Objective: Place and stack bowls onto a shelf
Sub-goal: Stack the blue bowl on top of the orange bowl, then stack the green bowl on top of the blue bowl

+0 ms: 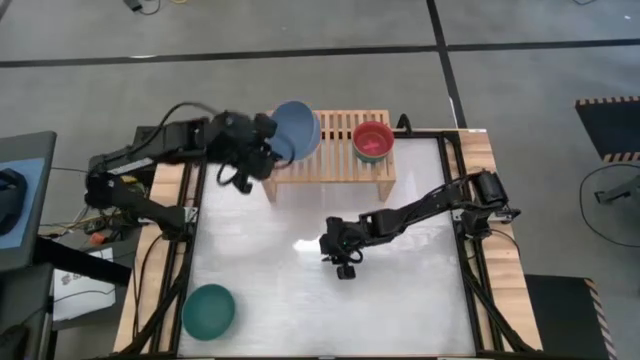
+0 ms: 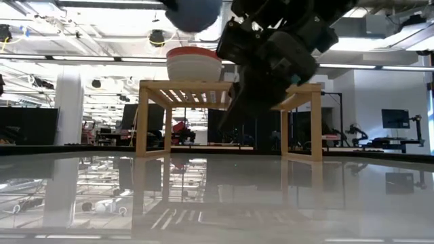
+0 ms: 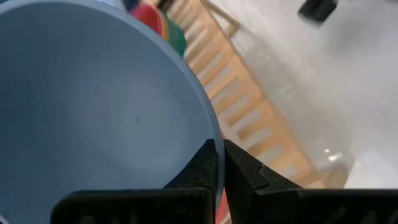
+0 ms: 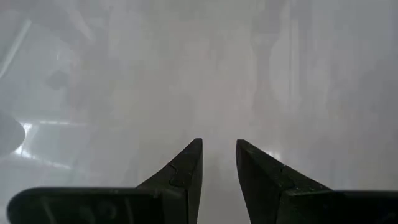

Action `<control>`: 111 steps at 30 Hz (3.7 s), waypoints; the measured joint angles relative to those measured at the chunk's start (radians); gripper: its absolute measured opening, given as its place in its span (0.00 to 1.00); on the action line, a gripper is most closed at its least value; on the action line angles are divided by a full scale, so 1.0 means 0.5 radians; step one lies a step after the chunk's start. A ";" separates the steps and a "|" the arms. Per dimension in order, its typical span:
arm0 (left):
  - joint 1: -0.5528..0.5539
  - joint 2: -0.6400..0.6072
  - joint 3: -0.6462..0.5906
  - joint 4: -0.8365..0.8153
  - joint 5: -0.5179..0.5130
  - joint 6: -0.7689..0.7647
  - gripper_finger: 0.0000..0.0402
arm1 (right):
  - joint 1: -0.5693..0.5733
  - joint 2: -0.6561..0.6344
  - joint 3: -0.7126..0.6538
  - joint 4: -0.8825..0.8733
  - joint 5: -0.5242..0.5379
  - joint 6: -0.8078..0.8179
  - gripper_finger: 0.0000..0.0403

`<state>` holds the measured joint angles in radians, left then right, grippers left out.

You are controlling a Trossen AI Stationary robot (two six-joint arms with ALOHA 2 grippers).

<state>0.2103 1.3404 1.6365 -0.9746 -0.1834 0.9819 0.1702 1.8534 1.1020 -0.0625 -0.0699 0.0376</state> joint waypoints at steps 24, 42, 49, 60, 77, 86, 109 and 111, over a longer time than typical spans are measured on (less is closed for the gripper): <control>0.482 0.578 0.569 -0.618 0.268 -0.066 0.04 | 0.022 -0.021 -0.001 0.023 0.040 -0.022 0.30; 0.271 0.353 0.570 -0.724 -0.391 -0.769 0.46 | 0.009 -0.021 -0.001 0.073 0.045 0.002 0.30; 0.005 0.139 0.537 -1.148 -0.227 -1.617 0.46 | -0.037 -0.021 -0.001 0.234 0.221 0.193 0.30; -0.841 -0.466 -0.698 -0.949 0.044 -2.790 0.46 | -0.067 -0.021 -0.001 0.327 0.260 0.280 0.30; -1.656 -0.549 -1.944 0.233 0.613 -3.450 0.46 | -0.106 -0.020 -0.001 0.319 0.414 0.499 0.30; -1.807 -0.547 -1.945 0.353 0.581 -3.376 0.46 | -0.111 -0.019 -0.001 0.294 0.414 0.606 0.30; -2.071 -0.447 -1.716 0.354 0.487 -3.523 0.46 | -0.123 -0.019 -0.001 0.290 0.422 0.589 0.30; -2.105 -0.406 -1.716 0.356 0.486 -3.541 0.46 | -0.123 -0.019 -0.001 0.291 0.422 0.589 0.30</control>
<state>-0.8423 1.1373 0.7787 -0.7966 0.0596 -0.7884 0.1085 1.8439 1.1015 0.0830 0.1411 0.3319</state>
